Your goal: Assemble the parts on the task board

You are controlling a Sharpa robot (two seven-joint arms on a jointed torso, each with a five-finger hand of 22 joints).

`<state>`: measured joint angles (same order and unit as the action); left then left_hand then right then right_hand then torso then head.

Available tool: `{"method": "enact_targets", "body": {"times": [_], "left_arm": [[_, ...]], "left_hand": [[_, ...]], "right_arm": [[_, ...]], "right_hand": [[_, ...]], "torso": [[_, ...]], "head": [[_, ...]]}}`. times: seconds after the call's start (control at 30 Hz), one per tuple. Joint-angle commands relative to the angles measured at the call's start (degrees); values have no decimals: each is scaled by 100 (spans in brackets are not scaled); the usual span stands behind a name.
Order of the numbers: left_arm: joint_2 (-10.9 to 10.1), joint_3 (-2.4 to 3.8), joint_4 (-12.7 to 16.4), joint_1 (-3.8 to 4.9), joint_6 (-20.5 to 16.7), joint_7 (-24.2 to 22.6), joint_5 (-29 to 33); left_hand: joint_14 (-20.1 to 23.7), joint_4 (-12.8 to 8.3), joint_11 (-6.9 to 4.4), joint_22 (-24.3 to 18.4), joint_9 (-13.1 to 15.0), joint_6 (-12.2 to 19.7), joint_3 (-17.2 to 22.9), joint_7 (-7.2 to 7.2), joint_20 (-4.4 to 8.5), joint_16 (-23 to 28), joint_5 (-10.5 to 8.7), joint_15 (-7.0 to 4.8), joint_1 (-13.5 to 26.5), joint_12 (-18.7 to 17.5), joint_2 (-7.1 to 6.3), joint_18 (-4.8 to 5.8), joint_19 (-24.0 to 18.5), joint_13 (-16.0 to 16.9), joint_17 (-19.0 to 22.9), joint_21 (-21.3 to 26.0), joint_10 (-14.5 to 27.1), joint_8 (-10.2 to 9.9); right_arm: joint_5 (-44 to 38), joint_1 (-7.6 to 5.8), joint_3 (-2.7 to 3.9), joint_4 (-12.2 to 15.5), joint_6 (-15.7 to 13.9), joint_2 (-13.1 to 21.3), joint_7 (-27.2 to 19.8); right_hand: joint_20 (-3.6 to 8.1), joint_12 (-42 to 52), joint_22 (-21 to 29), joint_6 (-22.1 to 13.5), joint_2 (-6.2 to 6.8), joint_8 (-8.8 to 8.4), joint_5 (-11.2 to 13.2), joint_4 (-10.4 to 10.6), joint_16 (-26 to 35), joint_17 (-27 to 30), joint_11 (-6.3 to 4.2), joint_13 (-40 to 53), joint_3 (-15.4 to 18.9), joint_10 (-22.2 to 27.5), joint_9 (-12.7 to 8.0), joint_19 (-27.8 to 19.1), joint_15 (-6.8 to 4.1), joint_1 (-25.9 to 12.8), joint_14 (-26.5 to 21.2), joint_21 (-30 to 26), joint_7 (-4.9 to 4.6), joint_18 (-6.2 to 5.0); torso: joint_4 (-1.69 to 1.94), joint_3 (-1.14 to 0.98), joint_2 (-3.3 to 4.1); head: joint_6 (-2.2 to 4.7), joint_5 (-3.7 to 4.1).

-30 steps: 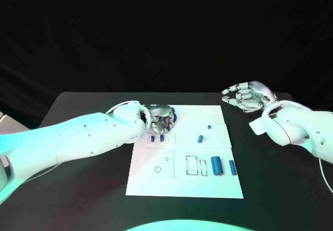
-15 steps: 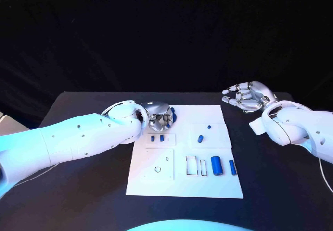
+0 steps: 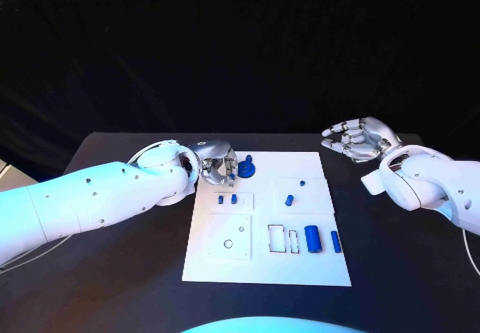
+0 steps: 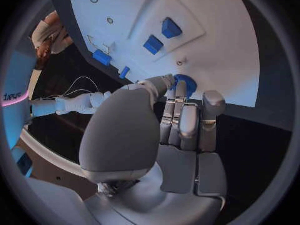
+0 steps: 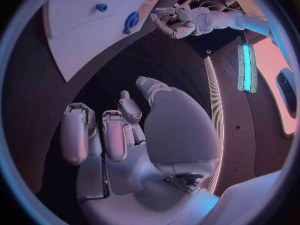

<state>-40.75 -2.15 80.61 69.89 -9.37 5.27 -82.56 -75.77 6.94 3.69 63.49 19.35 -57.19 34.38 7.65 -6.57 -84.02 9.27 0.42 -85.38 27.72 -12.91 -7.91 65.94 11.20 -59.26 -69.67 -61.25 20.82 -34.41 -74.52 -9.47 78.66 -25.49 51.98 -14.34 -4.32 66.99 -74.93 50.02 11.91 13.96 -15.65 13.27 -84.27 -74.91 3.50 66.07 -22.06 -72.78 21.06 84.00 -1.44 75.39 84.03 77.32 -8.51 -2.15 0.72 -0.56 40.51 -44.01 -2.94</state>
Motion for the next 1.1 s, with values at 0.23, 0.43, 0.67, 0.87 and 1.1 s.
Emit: {"method": "enact_targets", "body": {"times": [0.23,0.43,0.67,0.87,1.1], "left_arm": [[10,-14,-85,0,281,91,62],[54,-40,-152,-9,383,27,102],[71,-59,-190,-14,464,7,126],[71,-63,-176,-15,540,-4,135],[77,-66,-152,-15,620,-21,127]], "left_hand": [[-33,-28,14,-14,66,-39,-14,-8,6,-20,-15,-6,74,-38,-26,60,10,5,17,8,-39,-30],[-19,-43,12,-29,69,-35,-14,-11,7,-12,-19,-7,76,-55,-42,56,-2,7,48,23,-45,-41],[-4,-51,11,-46,70,-33,-11,-12,6,-3,-19,-8,73,-63,-44,52,-18,7,81,37,-48,-46],[7,-58,11,-65,72,-33,-7,-11,6,4,-19,-9,73,-75,-44,48,-36,9,101,55,-53,-51],[35,-81,10,-120,78,-36,7,-11,7,21,-16,-9,61,-97,-36,33,-89,11,151,103,-59,-62]], "right_arm": [[-76,2,2,5,82,-6,-8],[-76,3,2,-5,86,-12,-13],[-77,5,2,-12,88,-20,-25],[-76,8,2,-15,84,-23,-28],[-76,12,2,-20,83,-29,-31]], "right_hand": [[-19,-39,-388,-17,-44,-25,4,9,7,-686,-4,-5,-30,32,-9,209,33,23,392,-26,-7,-86],[-19,-39,-388,-17,-44,-25,4,9,7,-686,-4,-5,-30,32,-9,209,33,23,392,-26,-7,-86],[-19,-47,-393,-16,-40,-26,9,11,8,-685,-4,-10,-27,29,-9,211,32,17,392,-21,-8,-84],[-19,-47,-393,-16,-40,-26,9,11,8,-685,-4,-10,-27,29,-9,211,32,17,392,-21,-8,-84],[-19,-47,-393,-16,-40,-26,9,11,8,-685,-4,-10,-27,29,-9,211,32,17,392,-21,-8,-84]], "torso": [[-9,17,12],[-12,14,8],[-12,13,9],[-8,10,8],[-10,12,3]], "head": [[-18,-25],[-28,-26],[-32,-23],[-43,-24],[-50,-31]]}}
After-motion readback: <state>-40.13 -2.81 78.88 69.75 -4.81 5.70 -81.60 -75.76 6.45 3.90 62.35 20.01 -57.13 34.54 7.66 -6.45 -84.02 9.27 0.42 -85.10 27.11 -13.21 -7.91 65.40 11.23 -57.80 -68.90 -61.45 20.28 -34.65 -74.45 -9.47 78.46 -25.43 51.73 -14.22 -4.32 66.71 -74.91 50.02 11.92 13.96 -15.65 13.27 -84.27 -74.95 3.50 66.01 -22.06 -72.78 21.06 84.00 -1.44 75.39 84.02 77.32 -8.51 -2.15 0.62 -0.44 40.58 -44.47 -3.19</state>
